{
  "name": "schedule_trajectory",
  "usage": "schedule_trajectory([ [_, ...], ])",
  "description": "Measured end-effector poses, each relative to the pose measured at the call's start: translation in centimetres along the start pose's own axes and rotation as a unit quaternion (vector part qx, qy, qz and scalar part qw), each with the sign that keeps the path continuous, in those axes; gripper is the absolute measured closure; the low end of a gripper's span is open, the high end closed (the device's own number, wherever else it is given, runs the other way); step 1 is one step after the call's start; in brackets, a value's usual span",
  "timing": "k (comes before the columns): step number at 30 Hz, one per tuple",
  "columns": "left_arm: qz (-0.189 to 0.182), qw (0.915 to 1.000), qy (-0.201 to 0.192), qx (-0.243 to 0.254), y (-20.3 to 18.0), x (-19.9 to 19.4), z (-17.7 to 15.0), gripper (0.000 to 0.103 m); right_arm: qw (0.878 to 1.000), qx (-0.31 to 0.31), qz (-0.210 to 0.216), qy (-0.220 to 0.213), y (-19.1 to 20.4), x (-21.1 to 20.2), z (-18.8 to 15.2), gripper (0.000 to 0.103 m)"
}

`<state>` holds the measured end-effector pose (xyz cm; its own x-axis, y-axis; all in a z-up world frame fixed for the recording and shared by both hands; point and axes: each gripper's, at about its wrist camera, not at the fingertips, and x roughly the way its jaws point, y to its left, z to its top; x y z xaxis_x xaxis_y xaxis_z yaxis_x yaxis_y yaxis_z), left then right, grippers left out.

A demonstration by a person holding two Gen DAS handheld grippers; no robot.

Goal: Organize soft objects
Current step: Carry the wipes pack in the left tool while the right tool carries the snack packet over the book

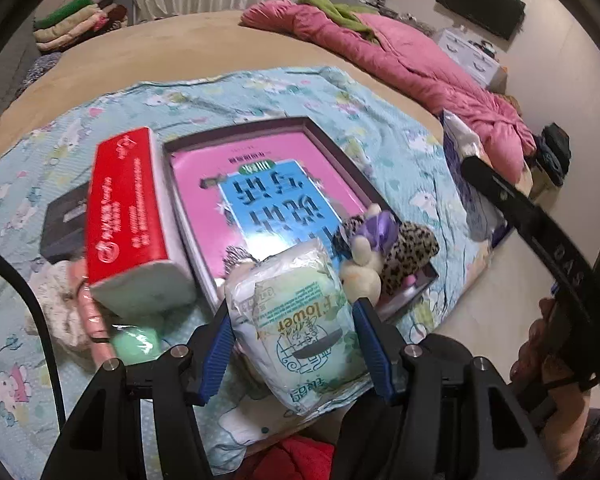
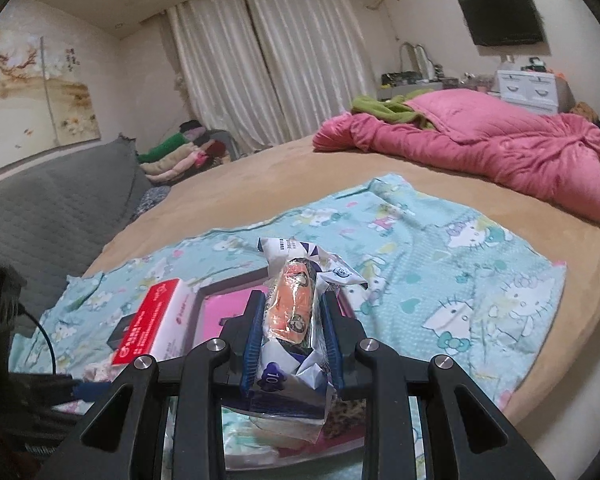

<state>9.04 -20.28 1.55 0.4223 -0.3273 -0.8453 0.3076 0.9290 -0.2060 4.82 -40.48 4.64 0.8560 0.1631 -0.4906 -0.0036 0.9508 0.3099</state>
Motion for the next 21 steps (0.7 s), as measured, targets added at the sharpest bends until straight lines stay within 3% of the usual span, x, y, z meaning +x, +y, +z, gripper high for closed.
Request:
schedule_trajectory([
  [12,-0.001,0.9993,0.035,0.01,-0.7,3.6,-1.2,0.045,0.999,0.011,-0.021,0.038,-1.2,1.7,-1.4,0.074],
  [21,-0.003,0.9993,0.036,0.009,-0.5,5.0,-0.9,0.045,0.997,0.011,-0.037,0.068,-2.0,3.1,-2.5,0.074],
])
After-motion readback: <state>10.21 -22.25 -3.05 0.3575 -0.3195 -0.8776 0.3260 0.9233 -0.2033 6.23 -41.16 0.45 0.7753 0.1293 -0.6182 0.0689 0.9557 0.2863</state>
